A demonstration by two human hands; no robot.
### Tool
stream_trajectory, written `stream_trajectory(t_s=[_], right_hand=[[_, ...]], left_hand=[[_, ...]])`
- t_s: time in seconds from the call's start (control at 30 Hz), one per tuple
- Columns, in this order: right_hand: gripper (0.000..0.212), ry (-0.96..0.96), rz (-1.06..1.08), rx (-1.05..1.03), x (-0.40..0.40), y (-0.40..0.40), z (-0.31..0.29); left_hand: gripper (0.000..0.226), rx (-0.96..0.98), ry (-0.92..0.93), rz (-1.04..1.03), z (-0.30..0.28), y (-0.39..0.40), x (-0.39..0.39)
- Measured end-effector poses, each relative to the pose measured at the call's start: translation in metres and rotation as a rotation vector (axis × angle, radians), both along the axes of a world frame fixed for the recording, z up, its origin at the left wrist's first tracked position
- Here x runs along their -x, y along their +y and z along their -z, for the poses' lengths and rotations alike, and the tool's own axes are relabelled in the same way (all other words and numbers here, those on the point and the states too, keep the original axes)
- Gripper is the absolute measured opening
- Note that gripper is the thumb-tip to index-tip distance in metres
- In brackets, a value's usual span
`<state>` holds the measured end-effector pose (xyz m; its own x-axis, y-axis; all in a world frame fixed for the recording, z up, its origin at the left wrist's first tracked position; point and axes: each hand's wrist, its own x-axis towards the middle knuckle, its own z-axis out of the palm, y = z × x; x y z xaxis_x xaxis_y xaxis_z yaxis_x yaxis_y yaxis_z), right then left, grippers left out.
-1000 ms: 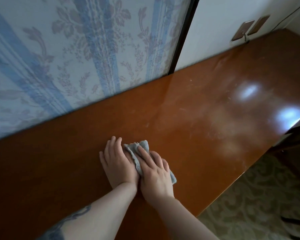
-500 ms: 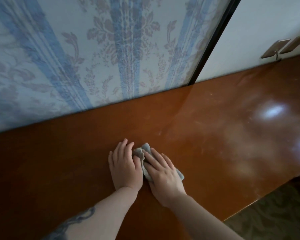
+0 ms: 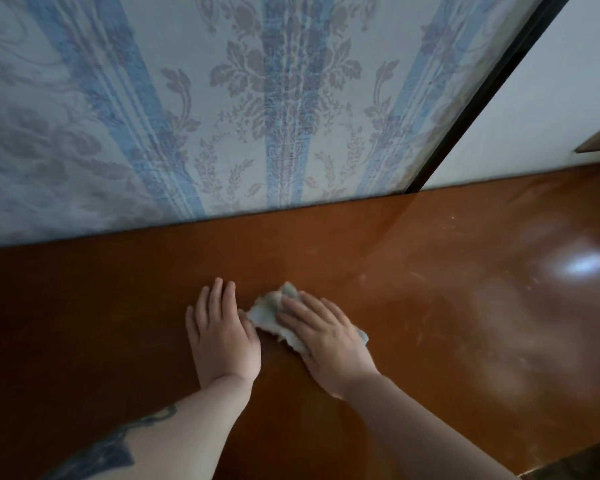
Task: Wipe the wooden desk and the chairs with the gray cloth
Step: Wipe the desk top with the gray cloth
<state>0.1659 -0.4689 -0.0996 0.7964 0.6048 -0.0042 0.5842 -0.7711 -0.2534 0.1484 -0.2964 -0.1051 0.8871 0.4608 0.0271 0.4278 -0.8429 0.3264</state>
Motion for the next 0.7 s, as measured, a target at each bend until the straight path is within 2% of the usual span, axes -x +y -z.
stream_trajectory(t_s=[0.13,0.17,0.2,0.27,0.33,0.4,0.47,0.6,0.67,0.7], right_hand=[[0.056,0.083,0.629,-0.141,-0.023,-0.004,-0.007],[0.06,0.086,0.721,-0.149,-0.018,0.009,-0.01],[0.065,0.045,0.703,-0.171,-0.009,0.024,-0.012],[0.067,-0.029,0.405,-0.189,0.013,0.052,-0.008],[0.057,-0.024,0.126,-0.144,0.011,0.06,-0.004],[0.05,-0.039,0.055,-0.115,-0.017,0.051,0.0],[0.05,-0.06,0.158,-0.126,-0.043,0.032,0.005],[0.061,-0.04,0.567,-0.125,-0.043,-0.003,0.004],[0.064,-0.053,0.624,-0.16,-0.019,0.004,0.002],[0.065,-0.048,0.575,-0.182,-0.008,0.013,0.002]], left_hand=[[0.043,-0.049,-0.017,0.013,0.0,-0.003,0.0],[0.043,-0.055,-0.016,0.013,0.0,-0.003,-0.001],[0.043,-0.058,-0.018,0.012,0.002,-0.002,-0.001],[0.047,-0.081,-0.009,0.025,0.006,-0.001,-0.001],[0.058,-0.1,0.013,0.045,0.008,0.001,0.0],[0.056,-0.087,0.003,0.037,0.006,0.0,-0.001],[0.048,-0.081,-0.005,0.029,0.003,-0.003,-0.001],[0.043,-0.09,0.005,0.029,0.003,-0.002,0.0],[0.042,-0.096,0.007,0.023,0.004,-0.002,-0.001],[0.044,-0.1,0.011,0.022,0.005,-0.002,-0.002]])
